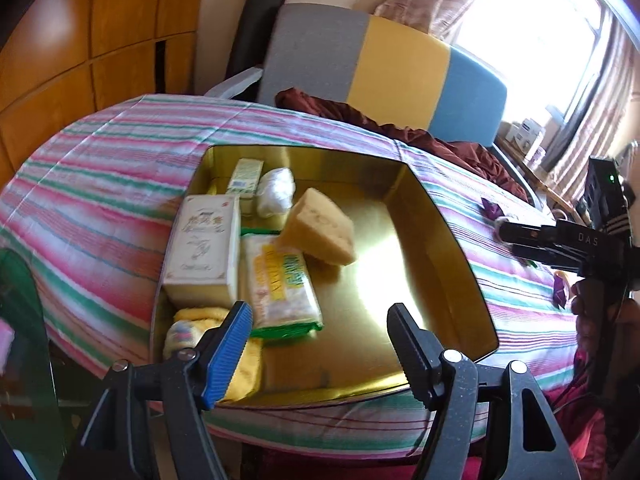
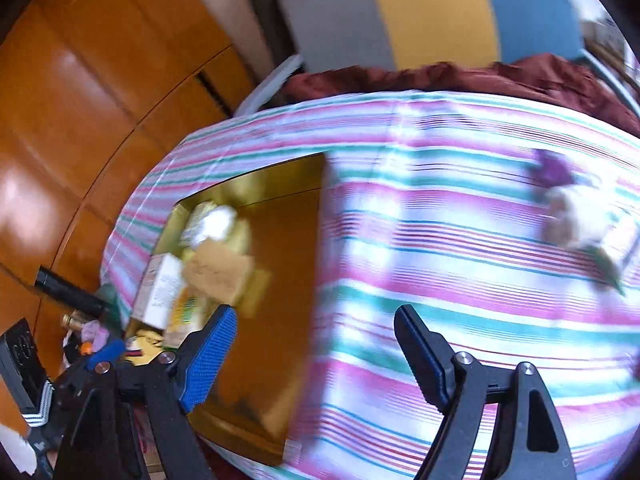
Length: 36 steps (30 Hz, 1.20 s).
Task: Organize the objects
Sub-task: 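Grasp the white sock with the left tool while the right tool grasps the purple packet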
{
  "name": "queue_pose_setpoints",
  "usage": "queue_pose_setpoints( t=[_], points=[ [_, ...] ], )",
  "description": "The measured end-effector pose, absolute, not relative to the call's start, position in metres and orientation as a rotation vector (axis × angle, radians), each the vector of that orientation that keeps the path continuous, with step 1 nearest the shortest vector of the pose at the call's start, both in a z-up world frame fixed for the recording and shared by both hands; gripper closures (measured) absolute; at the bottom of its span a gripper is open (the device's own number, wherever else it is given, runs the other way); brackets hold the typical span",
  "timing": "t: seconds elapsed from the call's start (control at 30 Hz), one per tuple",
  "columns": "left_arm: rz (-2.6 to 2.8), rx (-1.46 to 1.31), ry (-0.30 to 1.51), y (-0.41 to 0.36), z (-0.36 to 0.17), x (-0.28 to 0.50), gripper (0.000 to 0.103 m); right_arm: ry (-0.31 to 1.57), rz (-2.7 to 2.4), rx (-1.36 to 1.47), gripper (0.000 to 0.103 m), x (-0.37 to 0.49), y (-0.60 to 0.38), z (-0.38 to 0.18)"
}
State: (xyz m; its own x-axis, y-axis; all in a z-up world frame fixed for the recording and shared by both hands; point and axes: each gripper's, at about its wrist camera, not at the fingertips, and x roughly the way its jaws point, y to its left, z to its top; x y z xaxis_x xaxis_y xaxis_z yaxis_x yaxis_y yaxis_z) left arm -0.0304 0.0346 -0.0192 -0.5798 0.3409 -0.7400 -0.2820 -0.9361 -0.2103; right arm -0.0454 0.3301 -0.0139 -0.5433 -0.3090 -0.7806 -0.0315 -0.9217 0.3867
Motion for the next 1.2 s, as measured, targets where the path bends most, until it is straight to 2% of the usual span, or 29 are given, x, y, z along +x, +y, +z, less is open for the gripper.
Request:
queue_pose_setpoints(
  t=[0.3,0.5,0.6,0.63,0.67,0.7,0.73,0.77,0.8,0.9,1.2],
  points=[
    [2.432,-1.133,0.023,0.091,-0.001,-0.037,0.031,-0.837,-2.865,1.676,0.021,0.004,0.487,-0.017],
    [2.341,-1.063,0.094,0.145,0.014,-0.041,0.029,-1.266,-2.890,1.844,0.021,0.043,0.575,-0.036],
    [2.294,-1.028,0.140,0.174,0.021,-0.042,0.029,-1.391,-2.833,1.864,0.021,0.043,0.593,-0.053],
    [2.281,-1.019,0.154,0.184,0.023,-0.042,0.029,-1.402,-2.822,1.875,0.021,0.041,0.595,-0.058],
    [2.270,-1.010,0.166,0.192,0.025,-0.042,0.029,-1.396,-2.807,1.893,0.026,0.037,0.597,-0.065],
    [2.255,-1.005,0.182,0.202,0.027,-0.044,0.029,-1.376,-2.796,1.911,0.035,0.033,0.596,-0.070],
    [2.244,-1.005,0.192,0.209,0.027,-0.045,0.029,-1.358,-2.784,1.942,0.057,0.030,0.595,-0.076],
    [2.230,-1.008,0.203,0.219,0.028,-0.048,0.029,-1.334,-2.776,1.966,0.064,0.027,0.594,-0.078],
    [2.219,-1.011,0.209,0.228,0.028,-0.051,0.029,-1.273,-2.803,1.979,0.067,0.023,0.591,-0.077],
    [2.175,-1.024,0.226,0.255,0.026,-0.059,0.029,-1.166,-2.827,1.993,0.068,0.015,0.582,-0.076],
    [2.037,-1.224,0.147,0.341,-0.008,-0.106,0.029,-1.085,-2.833,1.927,0.068,0.006,0.570,-0.071]
  ],
)
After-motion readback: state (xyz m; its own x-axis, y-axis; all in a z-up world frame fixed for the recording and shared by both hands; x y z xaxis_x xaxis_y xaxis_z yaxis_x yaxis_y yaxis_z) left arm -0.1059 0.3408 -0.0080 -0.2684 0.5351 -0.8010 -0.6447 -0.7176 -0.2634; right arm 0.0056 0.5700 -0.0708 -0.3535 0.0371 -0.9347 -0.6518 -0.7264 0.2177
